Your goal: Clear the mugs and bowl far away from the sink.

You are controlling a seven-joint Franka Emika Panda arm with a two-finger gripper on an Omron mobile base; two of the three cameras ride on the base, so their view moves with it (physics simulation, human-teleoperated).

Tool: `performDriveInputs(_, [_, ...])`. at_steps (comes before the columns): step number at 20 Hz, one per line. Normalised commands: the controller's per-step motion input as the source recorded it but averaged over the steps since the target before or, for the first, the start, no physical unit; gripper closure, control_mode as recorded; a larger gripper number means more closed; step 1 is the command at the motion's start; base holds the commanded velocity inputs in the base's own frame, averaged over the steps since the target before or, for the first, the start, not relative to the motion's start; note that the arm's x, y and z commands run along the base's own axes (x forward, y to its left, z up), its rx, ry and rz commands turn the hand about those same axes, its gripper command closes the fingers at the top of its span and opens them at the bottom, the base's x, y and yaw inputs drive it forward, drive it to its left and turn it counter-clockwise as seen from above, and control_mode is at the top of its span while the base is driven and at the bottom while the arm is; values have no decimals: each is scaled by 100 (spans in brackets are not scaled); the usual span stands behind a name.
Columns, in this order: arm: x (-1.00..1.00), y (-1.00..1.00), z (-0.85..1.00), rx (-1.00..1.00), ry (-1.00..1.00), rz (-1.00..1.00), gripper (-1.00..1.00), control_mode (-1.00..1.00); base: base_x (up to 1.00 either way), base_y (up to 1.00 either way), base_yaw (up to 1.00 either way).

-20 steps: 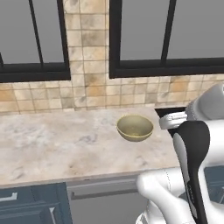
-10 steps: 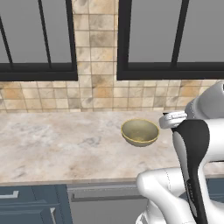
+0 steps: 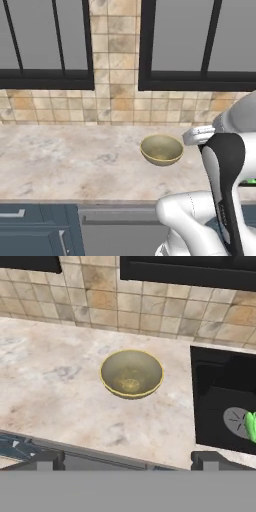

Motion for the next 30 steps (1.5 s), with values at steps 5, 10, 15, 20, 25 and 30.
performDriveInputs(5, [40, -21, -18, 15, 3, 6, -100, -100, 0, 0, 0])
performDriveInputs(10, [53, 0, -25, 1, 7, 0, -100, -100, 0, 0, 0])
performDriveInputs(15, [65, -3, -24, 0, 17, 0, -100, -100, 0, 0, 0])
performDriveInputs(20, [52, -16, -37, 0, 6, 0, -100, -100, 0, 0, 0])
performDriveInputs(25, [52, -18, -44, 0, 4, 0, -100, -100, 0, 0, 0])
performDriveInputs(30, [54, -20, -46, 0, 6, 0, -100, -100, 0, 0, 0])
